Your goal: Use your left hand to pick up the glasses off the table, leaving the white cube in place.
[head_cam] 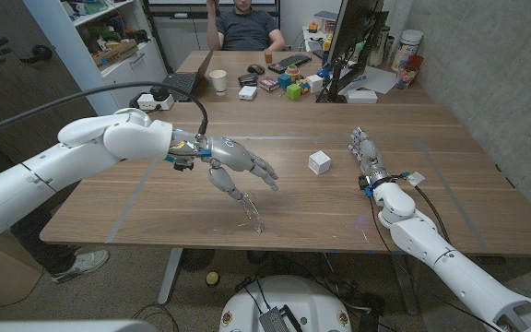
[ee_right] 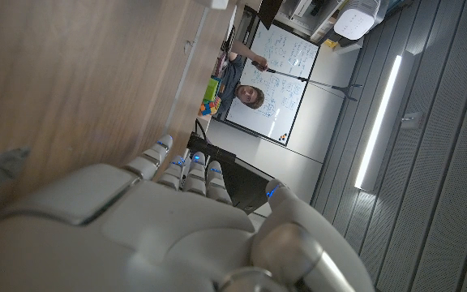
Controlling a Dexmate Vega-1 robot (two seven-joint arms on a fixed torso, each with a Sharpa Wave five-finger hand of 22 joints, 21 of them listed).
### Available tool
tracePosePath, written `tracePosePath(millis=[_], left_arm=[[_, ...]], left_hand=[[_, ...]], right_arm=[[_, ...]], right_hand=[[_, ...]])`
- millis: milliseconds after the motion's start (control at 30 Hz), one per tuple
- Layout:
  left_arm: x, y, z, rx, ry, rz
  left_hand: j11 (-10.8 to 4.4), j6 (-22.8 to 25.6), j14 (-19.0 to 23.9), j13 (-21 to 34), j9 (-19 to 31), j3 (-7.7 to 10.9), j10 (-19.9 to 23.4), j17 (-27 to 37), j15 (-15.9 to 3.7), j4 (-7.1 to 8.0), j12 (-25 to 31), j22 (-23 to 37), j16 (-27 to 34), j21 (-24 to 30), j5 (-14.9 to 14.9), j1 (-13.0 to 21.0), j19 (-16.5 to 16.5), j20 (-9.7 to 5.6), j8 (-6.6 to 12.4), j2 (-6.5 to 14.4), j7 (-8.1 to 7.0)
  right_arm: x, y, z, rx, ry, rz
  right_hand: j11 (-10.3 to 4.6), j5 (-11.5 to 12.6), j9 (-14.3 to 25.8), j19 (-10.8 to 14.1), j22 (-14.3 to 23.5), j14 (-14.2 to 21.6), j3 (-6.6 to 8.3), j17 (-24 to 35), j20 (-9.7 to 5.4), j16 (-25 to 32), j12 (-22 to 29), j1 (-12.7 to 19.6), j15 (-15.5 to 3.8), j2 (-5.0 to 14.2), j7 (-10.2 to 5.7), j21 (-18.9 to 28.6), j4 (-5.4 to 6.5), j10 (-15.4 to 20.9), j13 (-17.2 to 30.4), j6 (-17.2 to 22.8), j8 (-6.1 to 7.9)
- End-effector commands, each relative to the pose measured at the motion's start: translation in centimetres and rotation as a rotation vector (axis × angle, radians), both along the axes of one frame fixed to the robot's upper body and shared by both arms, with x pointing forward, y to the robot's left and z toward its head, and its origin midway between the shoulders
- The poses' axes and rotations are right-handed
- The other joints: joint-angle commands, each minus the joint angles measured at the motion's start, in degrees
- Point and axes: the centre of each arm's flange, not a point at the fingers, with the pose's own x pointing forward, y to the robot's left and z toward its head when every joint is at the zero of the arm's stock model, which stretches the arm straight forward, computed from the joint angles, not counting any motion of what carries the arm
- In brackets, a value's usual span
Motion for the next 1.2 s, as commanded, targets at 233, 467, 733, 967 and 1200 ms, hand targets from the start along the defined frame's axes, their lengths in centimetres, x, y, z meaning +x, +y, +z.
tracePosePath(millis=[233, 467, 733, 967, 1200], left_arm=[[1.4, -0.6, -1.0, 0.041, -0.082, 0.033], [2.2, -0.9, -1.0, 0.045, -0.082, 0.037], [3.3, -1.0, -1.2, 0.030, -0.072, 0.036], [3.9, -1.2, -1.6, 0.029, -0.043, 0.031], [4.5, -1.5, -2.2, 0.017, 0.023, 0.022]], left_hand=[[-0.08, 0.9, 0.2, 0.1, 0.3, -0.77, 0.2, 0.3, -0.16, 0.17, -0.2, 0.2, -0.1, -0.8, -0.4, 1.2, -0.1, 0.01, 0.01, 0.0, -0.13], [-0.24, 1.6, 0.0, 0.1, 0.3, -1.29, 0.0, 0.3, -0.41, 0.41, -0.3, 0.2, -0.2, -1.2, -0.5, 1.1, -0.4, -0.07, 0.10, 0.0, 0.28], [-0.17, 1.1, -0.1, 0.1, 0.3, -2.00, -0.3, 0.3, -0.52, 0.72, -0.4, 0.2, -0.2, -1.6, -0.5, 1.0, -0.3, 0.00, -0.30, -0.1, 0.19], [-0.17, 0.5, -0.2, 0.2, 0.3, -2.61, -0.7, 0.3, -0.52, 0.97, -0.6, 0.2, -0.3, -1.9, -0.5, 0.6, -0.2, 0.07, -0.62, -0.3, 0.06], [-0.24, 0.6, 0.1, 0.2, 0.3, -3.20, -0.7, 0.3, -0.53, 1.15, -0.6, 0.2, -0.2, -2.0, -0.4, 0.5, 0.5, 0.09, -0.61, -0.4, 0.17]], right_arm=[[0.5, -0.1, -0.3, 0.001, 0.011, -0.003], [0.8, -0.1, -0.5, 0.007, 0.021, 0.001], [1.1, -0.2, -0.4, 0.002, 0.025, -0.004], [1.3, -0.3, -0.6, 0.004, 0.028, -0.004], [1.3, -0.5, -0.7, 0.008, 0.028, -0.006]], right_hand=[[0.16, 0.3, 0.3, 0.5, 0.1, 0.3, 0.13, 0.1, 0.17, 0.3, 0.1, 0.1, -0.02, 1.24, 0.12, -0.2, -0.18, 0.2, 0.2, 0.4, 0.08], [0.12, 0.4, 0.3, 0.5, 0.1, 0.4, 0.13, 0.1, 0.24, 0.3, 0.1, 0.1, 0.03, 1.24, 0.17, -0.3, -0.21, 0.2, 0.2, 0.4, 0.11], [0.09, 0.4, 0.3, 0.4, 0.1, 0.4, 0.10, 0.1, 0.29, 0.3, 0.1, 0.2, 0.09, 1.20, 0.19, -0.3, -0.24, 0.2, 0.2, 0.4, 0.09], [0.16, 0.4, 0.3, 0.4, 0.1, 0.4, 0.07, 0.1, 0.28, 0.3, 0.1, 0.2, 0.06, 1.18, 0.18, -0.3, -0.26, 0.2, 0.2, 0.4, 0.08], [0.13, 0.4, 0.3, 0.4, 0.1, 0.5, 0.05, 0.1, 0.31, 0.3, 0.1, 0.2, 0.07, 1.18, 0.17, -0.3, -0.28, 0.3, 0.2, 0.4, 0.09]])
